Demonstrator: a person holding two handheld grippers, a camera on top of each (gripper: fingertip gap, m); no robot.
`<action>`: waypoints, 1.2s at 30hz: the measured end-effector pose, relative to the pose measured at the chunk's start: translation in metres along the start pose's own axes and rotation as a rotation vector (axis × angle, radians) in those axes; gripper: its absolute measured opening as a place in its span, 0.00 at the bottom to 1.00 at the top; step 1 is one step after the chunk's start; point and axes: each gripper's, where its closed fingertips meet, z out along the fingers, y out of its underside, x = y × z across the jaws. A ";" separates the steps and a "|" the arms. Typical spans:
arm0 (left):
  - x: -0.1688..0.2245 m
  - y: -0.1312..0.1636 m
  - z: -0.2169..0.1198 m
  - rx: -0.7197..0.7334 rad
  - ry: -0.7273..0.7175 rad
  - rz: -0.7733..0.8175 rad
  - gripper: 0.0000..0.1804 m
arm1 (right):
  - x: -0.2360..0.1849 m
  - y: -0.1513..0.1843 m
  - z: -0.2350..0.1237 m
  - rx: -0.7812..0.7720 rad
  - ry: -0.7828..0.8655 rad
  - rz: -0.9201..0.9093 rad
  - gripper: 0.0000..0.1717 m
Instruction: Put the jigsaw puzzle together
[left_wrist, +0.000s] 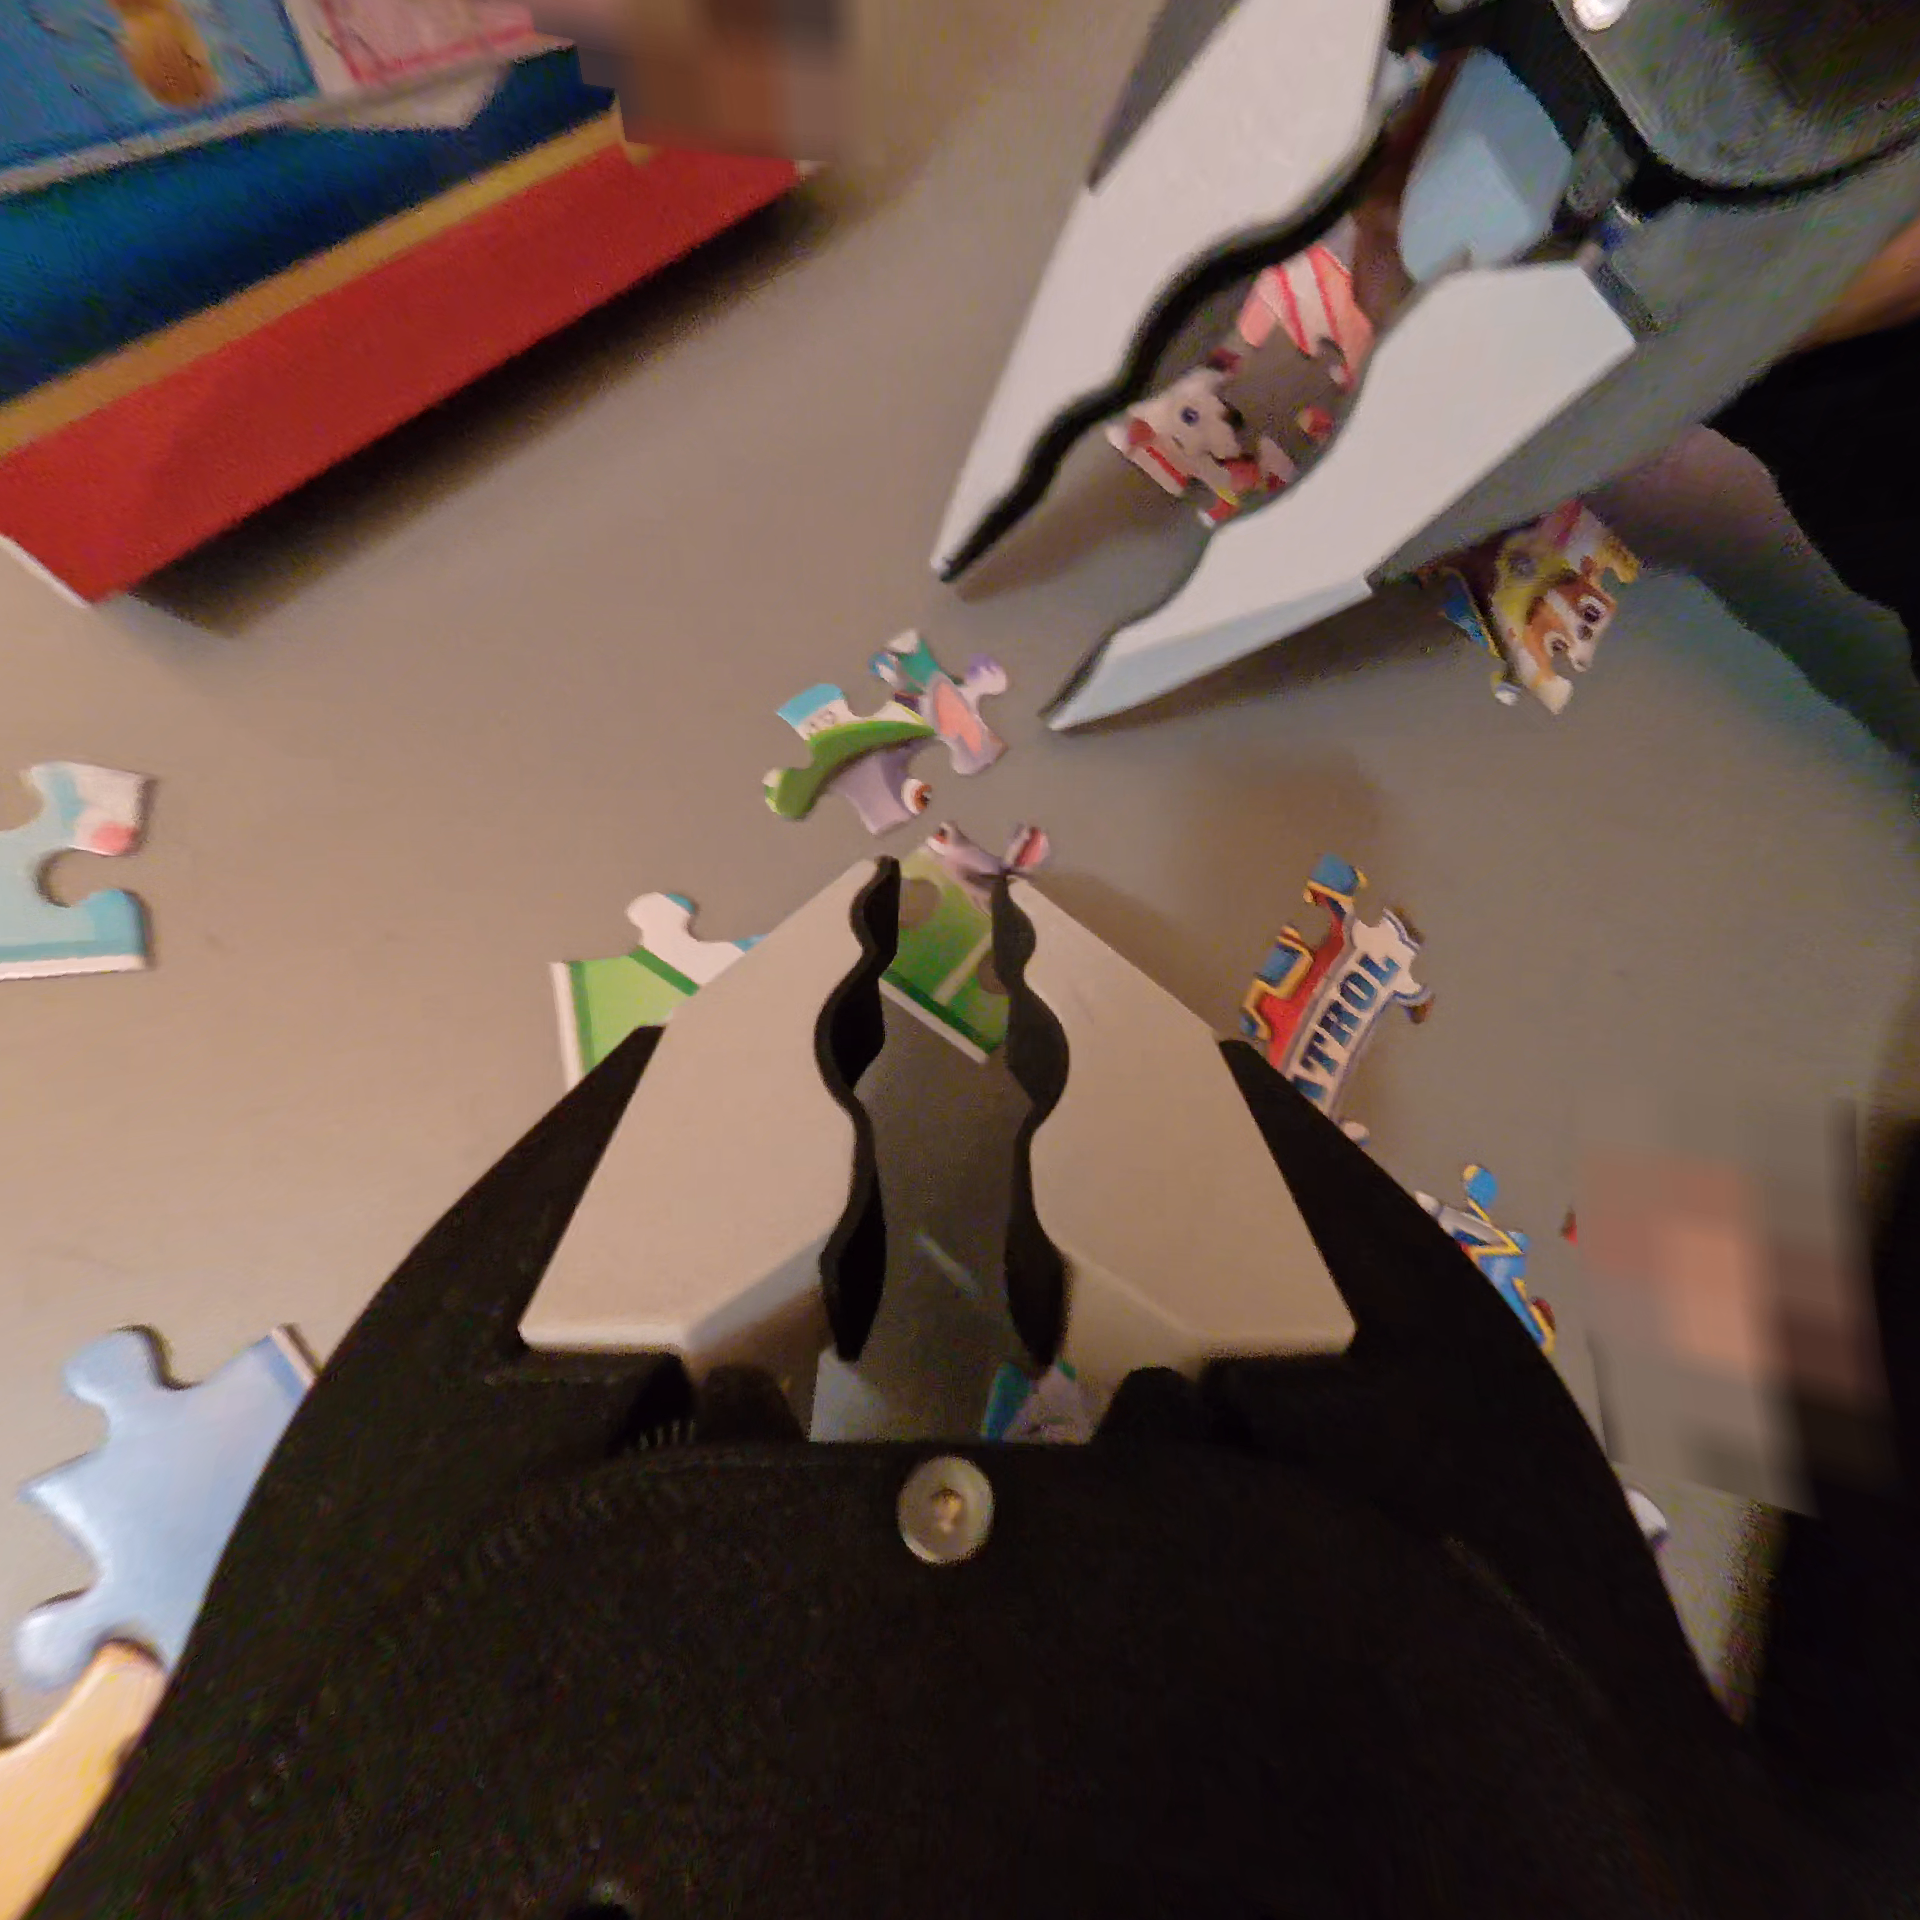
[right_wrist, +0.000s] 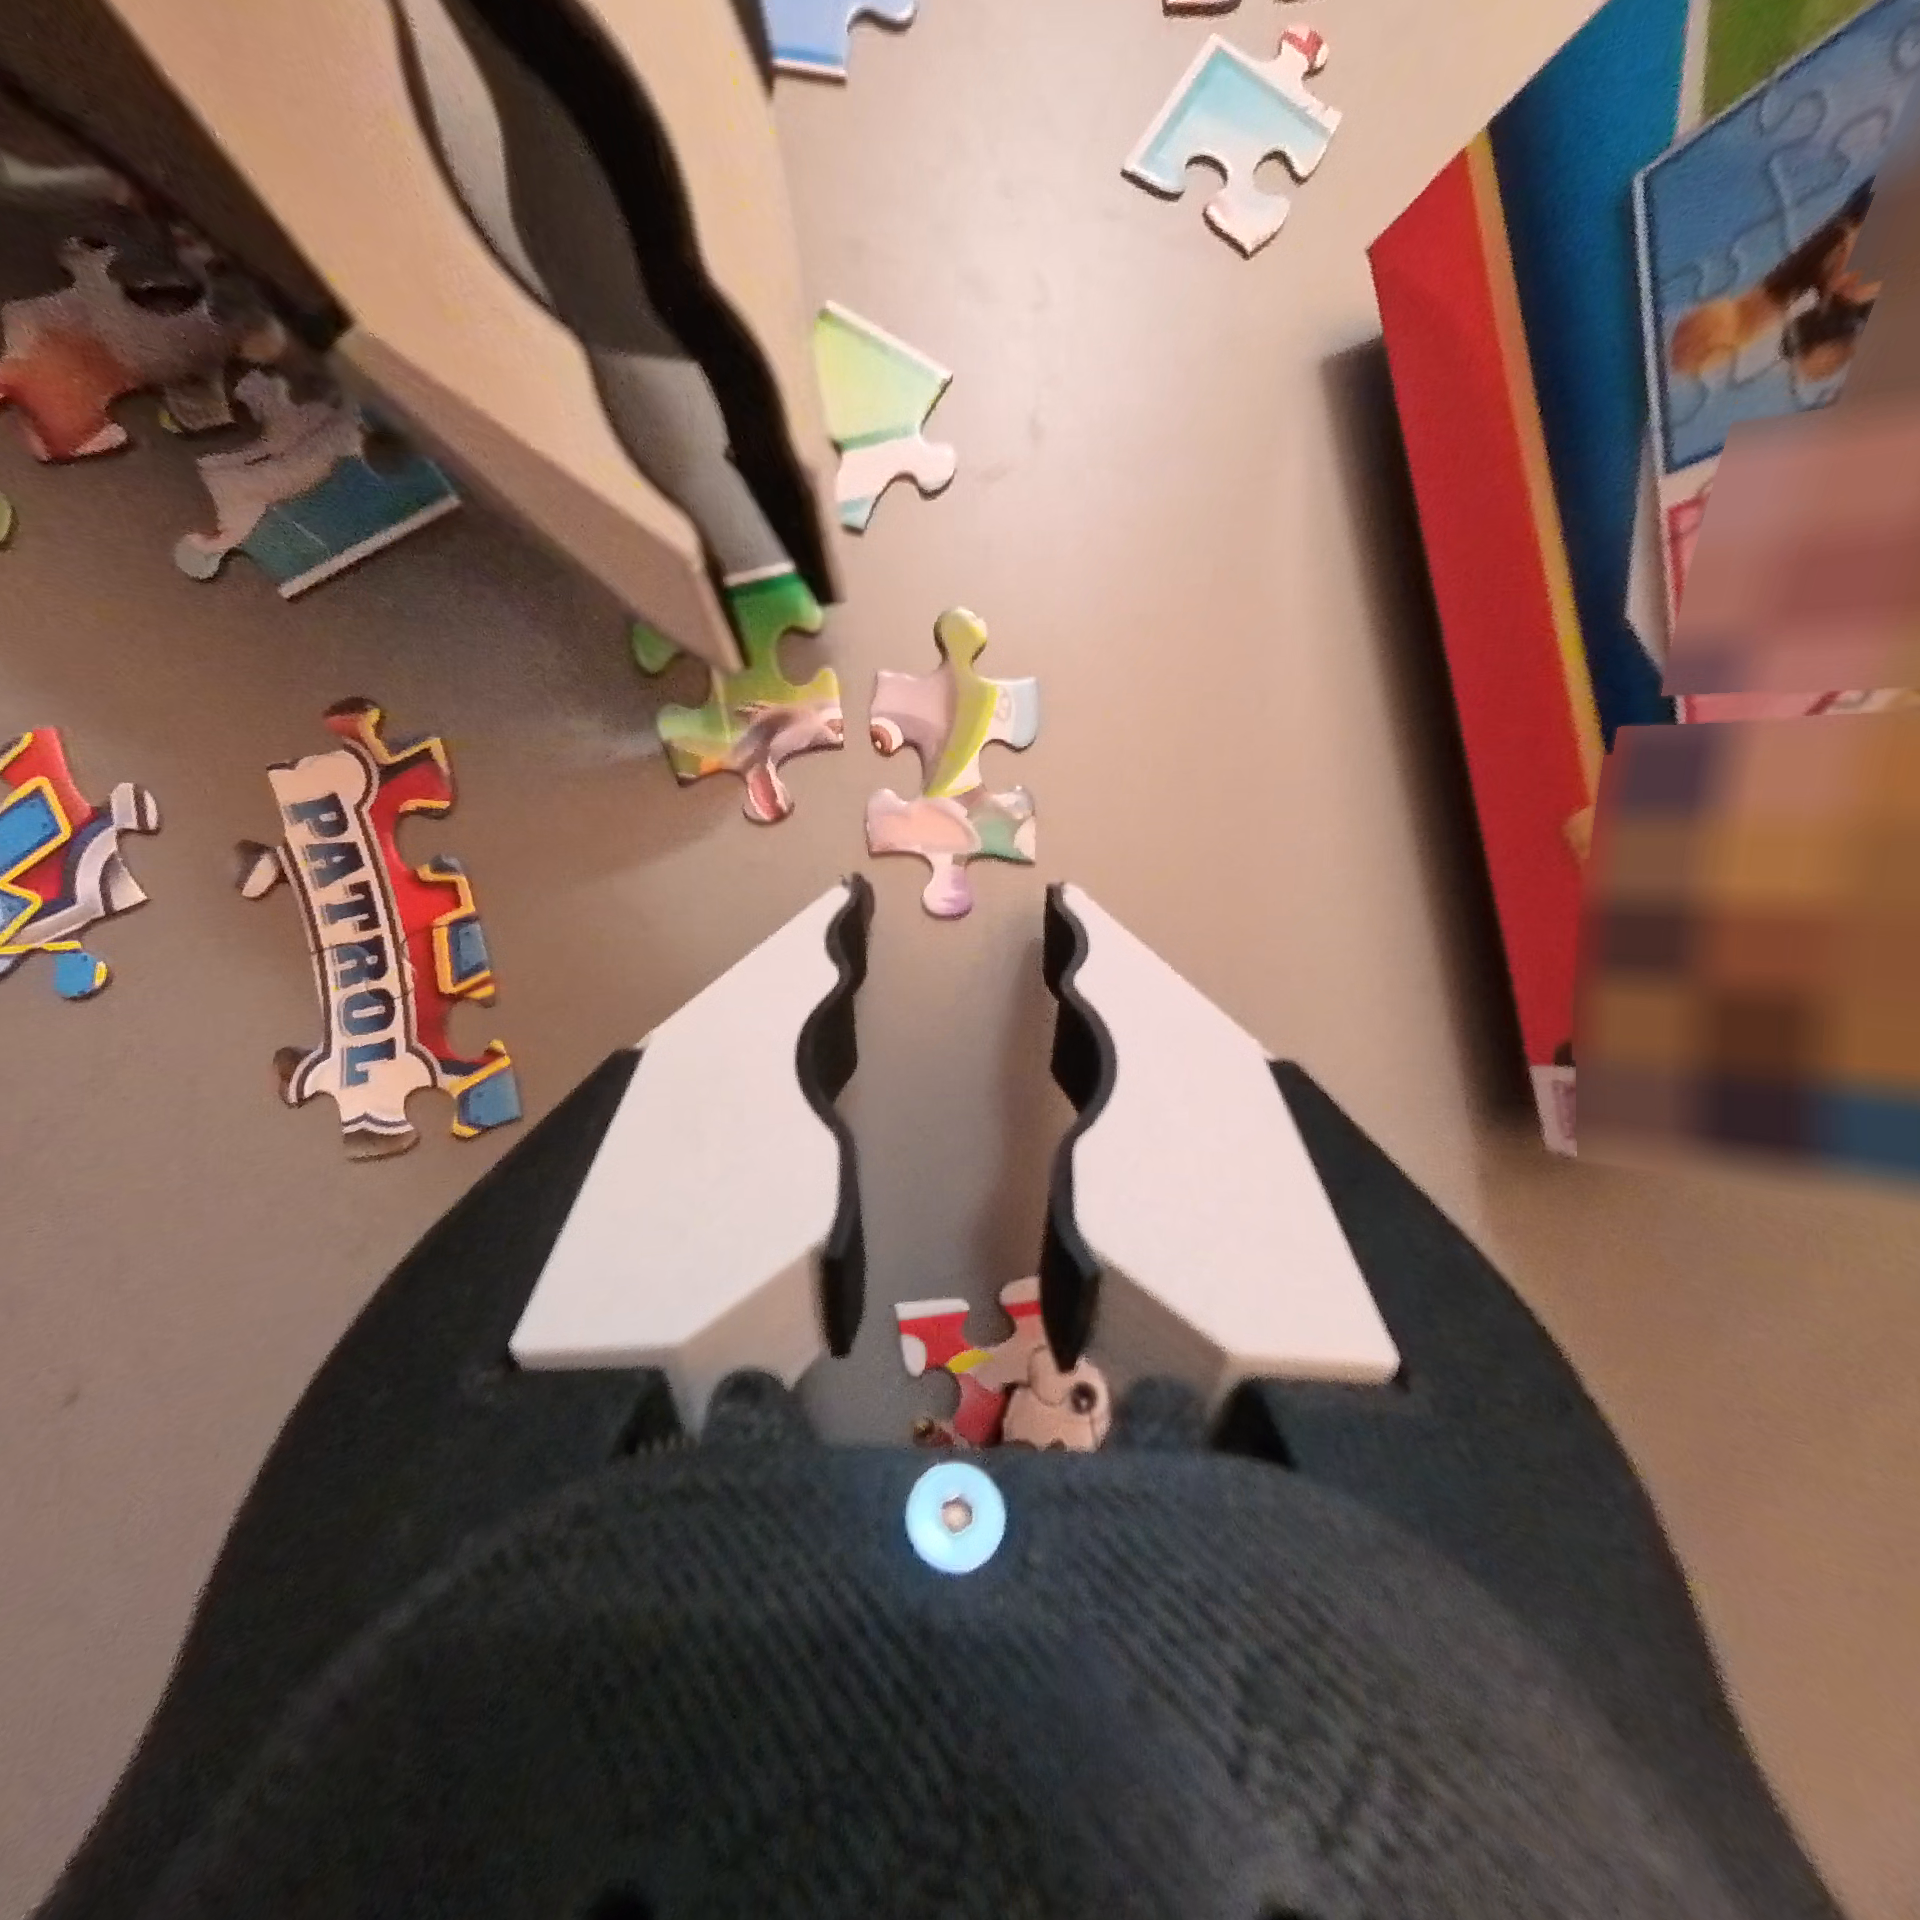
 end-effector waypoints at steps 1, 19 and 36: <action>-0.005 -0.004 0.001 0.004 -0.020 0.002 0.08 | 0.000 0.002 0.001 -0.006 0.005 0.001 0.19; -0.034 -0.007 0.013 -0.092 -0.131 -0.022 0.01 | 0.010 0.000 0.006 0.000 0.062 0.004 0.12; -0.031 -0.001 0.007 -0.103 -0.127 -0.019 0.02 | 0.006 -0.003 0.004 -0.005 0.043 -0.002 0.16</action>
